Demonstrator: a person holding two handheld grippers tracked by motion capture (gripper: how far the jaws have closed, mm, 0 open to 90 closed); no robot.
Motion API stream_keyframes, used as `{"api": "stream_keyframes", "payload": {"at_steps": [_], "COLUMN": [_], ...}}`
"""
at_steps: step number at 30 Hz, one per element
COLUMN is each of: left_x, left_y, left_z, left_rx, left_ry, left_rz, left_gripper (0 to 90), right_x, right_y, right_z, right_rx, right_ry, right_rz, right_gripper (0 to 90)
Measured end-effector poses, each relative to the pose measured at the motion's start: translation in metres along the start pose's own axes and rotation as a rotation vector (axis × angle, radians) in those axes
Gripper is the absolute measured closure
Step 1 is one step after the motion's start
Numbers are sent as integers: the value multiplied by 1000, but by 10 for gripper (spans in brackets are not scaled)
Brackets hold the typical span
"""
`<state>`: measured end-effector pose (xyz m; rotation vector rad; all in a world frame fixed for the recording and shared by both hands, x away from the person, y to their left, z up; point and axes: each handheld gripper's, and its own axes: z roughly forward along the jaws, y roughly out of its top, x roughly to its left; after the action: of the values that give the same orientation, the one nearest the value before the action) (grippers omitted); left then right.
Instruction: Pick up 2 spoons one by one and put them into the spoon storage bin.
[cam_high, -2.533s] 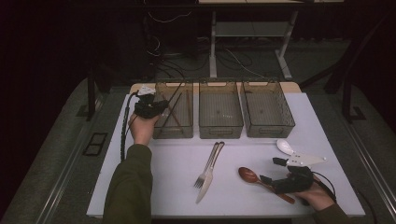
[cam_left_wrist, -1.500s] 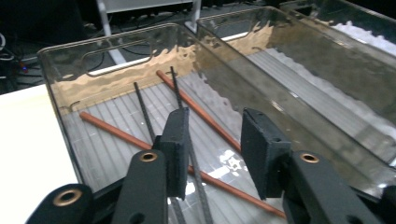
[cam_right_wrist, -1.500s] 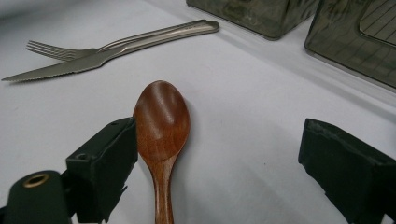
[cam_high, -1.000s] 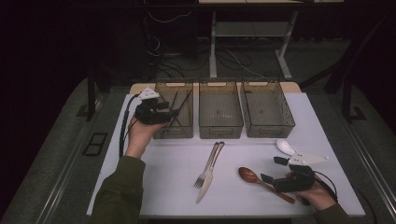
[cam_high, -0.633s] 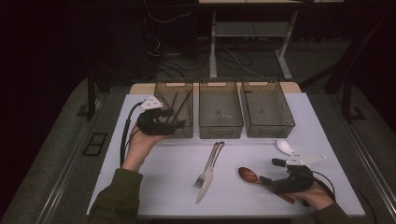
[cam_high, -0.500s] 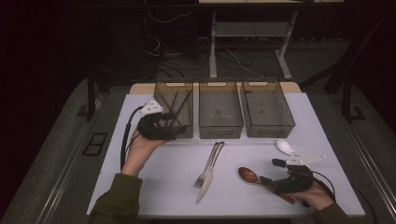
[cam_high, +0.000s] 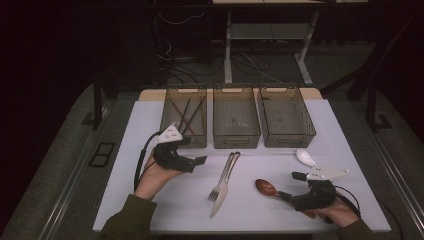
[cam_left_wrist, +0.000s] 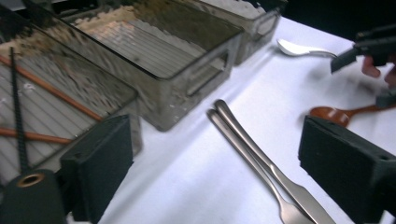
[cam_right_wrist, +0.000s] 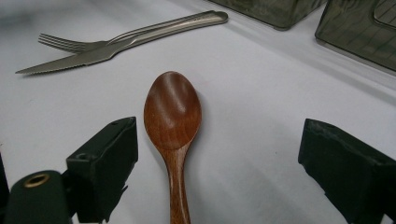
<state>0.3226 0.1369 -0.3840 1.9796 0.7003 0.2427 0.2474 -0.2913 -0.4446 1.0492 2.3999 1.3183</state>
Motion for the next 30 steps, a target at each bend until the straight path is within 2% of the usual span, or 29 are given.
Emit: {"api": "stream_keyframes", "payload": {"at_steps": [4,7,12,17,27,30], "left_x": [-10,-16,-20,-22,-25,-26], "left_y": [-9,-16,-27,-39,-62,-69], "left_z": [2,3,2,-3,-12,-14], "left_rx": [6,15,2,-1,29,52], "left_ry": [-22,-16,-42,-44,-43,-31], "left_rz": [11,47,45,48,42,51], "left_gripper": [42,18,0,0,0,0], "right_x": [-1,0,-1,-2,-1,0], "right_y": [0,1,1,1,2,3], "right_z": [-1,0,0,0,0,0], "right_rx": [0,2,2,5,24,32], "right_ry": [6,13,14,15,18,13], "right_rz": [4,6,5,8,-2,1], "right_gripper": [116,116,116,116,116,116]}}
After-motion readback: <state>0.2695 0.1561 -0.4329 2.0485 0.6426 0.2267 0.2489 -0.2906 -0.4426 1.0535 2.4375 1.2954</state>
